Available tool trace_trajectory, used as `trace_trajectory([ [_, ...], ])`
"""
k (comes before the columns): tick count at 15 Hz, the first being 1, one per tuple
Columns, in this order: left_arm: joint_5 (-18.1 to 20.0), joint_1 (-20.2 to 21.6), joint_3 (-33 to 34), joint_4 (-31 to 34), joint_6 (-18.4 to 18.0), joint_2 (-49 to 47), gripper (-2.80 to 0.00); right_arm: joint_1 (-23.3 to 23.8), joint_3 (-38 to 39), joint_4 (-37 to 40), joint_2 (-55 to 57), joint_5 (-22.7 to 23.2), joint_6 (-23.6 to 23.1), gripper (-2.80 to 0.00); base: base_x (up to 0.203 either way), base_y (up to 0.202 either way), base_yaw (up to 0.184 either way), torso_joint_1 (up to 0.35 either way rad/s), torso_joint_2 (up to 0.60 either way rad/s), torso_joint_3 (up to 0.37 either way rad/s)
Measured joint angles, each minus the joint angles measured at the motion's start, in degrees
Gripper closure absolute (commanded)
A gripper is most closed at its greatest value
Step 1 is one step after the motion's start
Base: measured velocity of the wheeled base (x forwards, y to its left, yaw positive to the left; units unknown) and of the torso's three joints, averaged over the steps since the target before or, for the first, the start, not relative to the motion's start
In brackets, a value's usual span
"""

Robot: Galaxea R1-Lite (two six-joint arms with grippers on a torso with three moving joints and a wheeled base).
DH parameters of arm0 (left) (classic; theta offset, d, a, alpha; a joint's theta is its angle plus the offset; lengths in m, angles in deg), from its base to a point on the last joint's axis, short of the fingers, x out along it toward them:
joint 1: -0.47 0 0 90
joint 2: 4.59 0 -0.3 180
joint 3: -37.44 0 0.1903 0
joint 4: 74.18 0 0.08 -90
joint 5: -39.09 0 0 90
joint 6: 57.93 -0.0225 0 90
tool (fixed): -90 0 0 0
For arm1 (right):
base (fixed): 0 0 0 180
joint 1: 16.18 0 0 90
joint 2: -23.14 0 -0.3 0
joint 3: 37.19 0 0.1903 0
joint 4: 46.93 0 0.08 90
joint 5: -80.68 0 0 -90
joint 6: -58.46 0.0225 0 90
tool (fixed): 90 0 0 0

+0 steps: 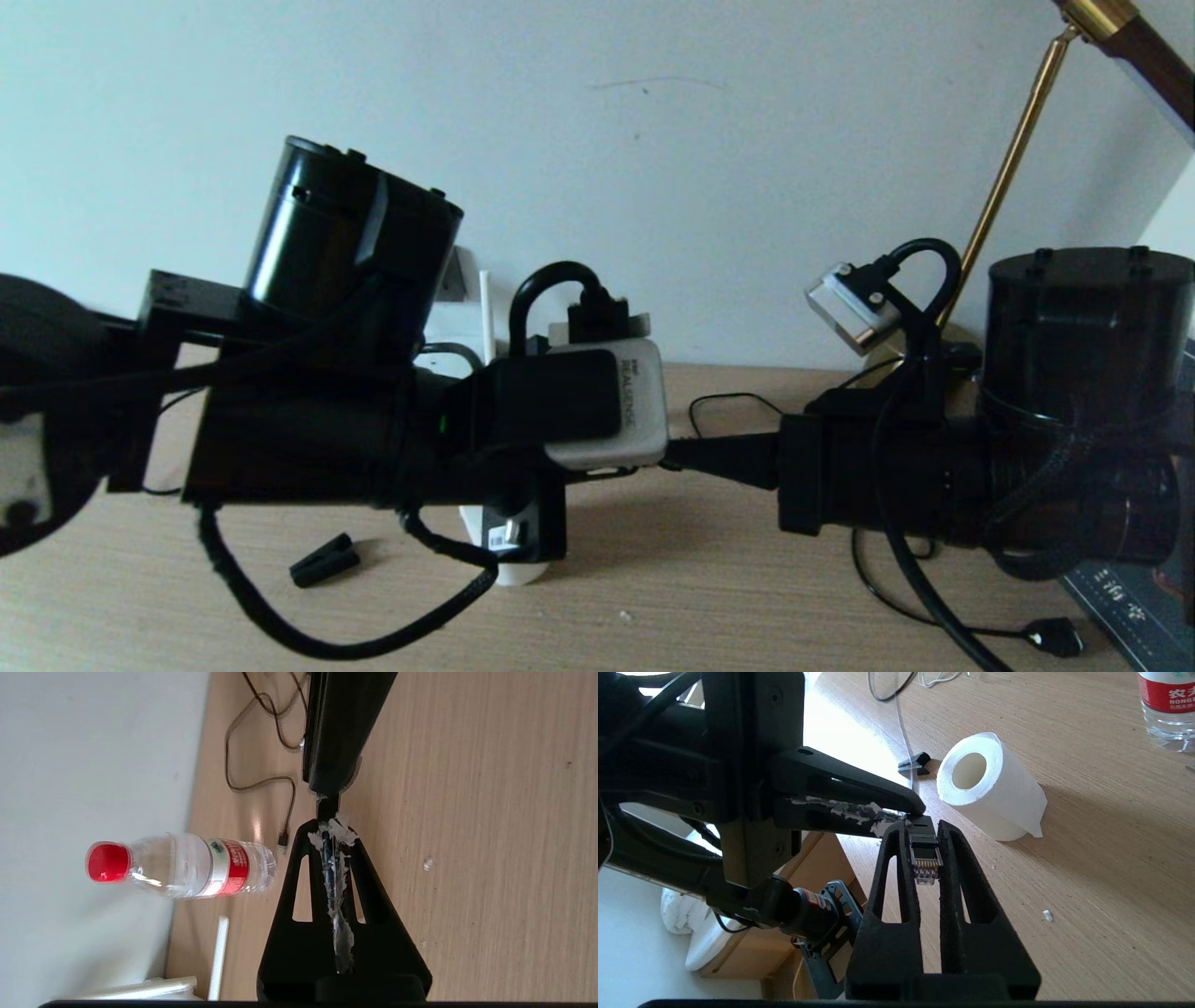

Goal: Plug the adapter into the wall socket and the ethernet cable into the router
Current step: Hand it to the other hand

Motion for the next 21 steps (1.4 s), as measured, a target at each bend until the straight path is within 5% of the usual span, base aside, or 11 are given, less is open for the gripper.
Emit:
trace_trajectory([
  [6,-0.2,-0.1,2.0,-3.3,0.1,0.0,0.0,0.0,0.1,0.2,0.0,-0.1,0.0,0.0,0.0,0.0,0.0,0.0,0.0,0.0],
  [7,-0.1,-0.1,2.5,-4.1,0.2,0.0,-1.26,0.0,0.2,0.1,0.0,-0.1,0.1,0.0,0.0,0.0,0.0,0.0,0.0,0.0],
  [8,-0.2,-0.1,2.7,-4.2,0.2,0.0,-2.8,0.0,0.2,0.1,0.0,-0.1,0.1,0.0,0.0,0.0,0.0,0.0,0.0,0.0],
  [14,-1.2,-0.2,7.1,-4.7,0.4,3.6,-2.8,0.3,1.9,0.3,-0.9,-0.2,1.4,0.0,0.0,0.0,0.0,0.0,0.0,0.0],
  [18,-1.6,1.2,12.9,-7.1,0.6,9.9,-2.8,1.8,-1.8,0.9,-1.8,-0.2,14.0,0.0,0.0,0.0,0.0,0.0,0.0,0.0],
  [21,-1.2,3.1,14.8,-18.0,0.6,10.2,-2.8,4.2,-8.4,7.7,-2.0,0.4,24.2,0.0,0.0,0.0,0.0,0.0,0.0,0.0],
])
